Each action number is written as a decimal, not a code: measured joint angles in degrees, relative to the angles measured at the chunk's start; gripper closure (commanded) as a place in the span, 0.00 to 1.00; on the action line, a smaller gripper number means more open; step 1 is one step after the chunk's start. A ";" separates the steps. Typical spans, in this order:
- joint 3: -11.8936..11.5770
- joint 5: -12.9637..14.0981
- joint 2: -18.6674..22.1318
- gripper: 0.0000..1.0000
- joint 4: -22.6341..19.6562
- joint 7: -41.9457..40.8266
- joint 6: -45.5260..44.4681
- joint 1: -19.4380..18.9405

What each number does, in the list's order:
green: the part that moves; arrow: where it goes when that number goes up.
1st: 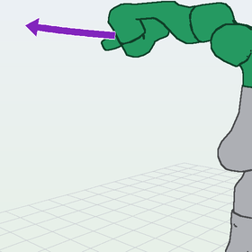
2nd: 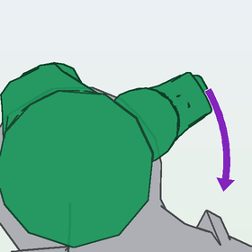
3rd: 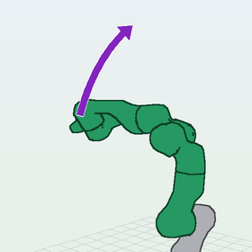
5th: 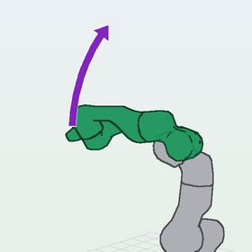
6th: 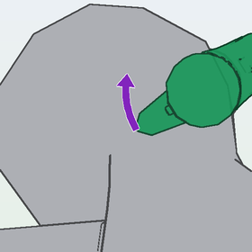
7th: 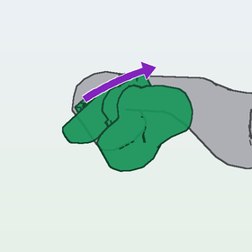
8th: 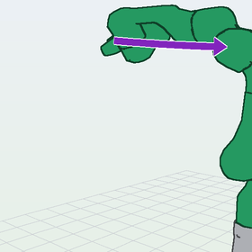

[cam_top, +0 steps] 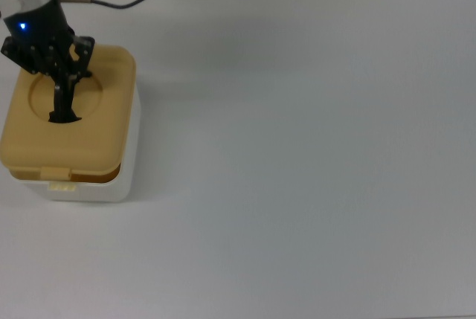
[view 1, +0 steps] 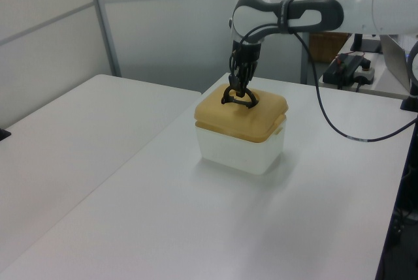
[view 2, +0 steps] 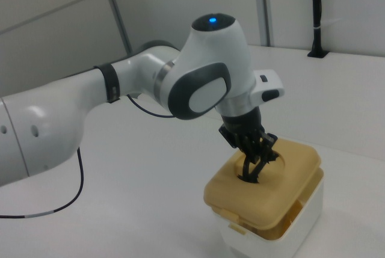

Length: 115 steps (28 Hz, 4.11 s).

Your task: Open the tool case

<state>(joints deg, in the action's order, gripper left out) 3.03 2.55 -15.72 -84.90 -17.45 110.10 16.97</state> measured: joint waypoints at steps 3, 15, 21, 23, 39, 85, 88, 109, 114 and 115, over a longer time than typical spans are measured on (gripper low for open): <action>0.16 1.16 1.18 1.00 0.22 -0.24 -1.04 -0.26; 0.86 1.76 1.85 1.00 0.10 3.77 -1.54 -10.07; 1.00 1.71 1.87 1.00 -1.39 8.83 -1.84 -18.24; 1.04 1.46 1.93 1.00 -2.28 10.71 -1.84 -20.89; 1.03 0.87 3.40 1.00 -13.52 14.68 1.20 -29.57; -0.22 -5.30 5.52 0.00 -8.95 18.37 -4.55 -25.51; -0.26 -5.28 8.06 0.00 -8.57 17.65 -7.95 -24.01; -0.45 -5.28 20.19 0.00 -8.23 17.60 -17.25 -17.66; -0.76 -5.28 21.24 0.00 -7.03 17.60 -18.37 -17.00; -0.87 -5.28 21.28 0.00 -6.87 17.60 -18.45 -17.00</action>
<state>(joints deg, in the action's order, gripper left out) 2.16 -2.73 5.56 -91.77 0.15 91.65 -0.03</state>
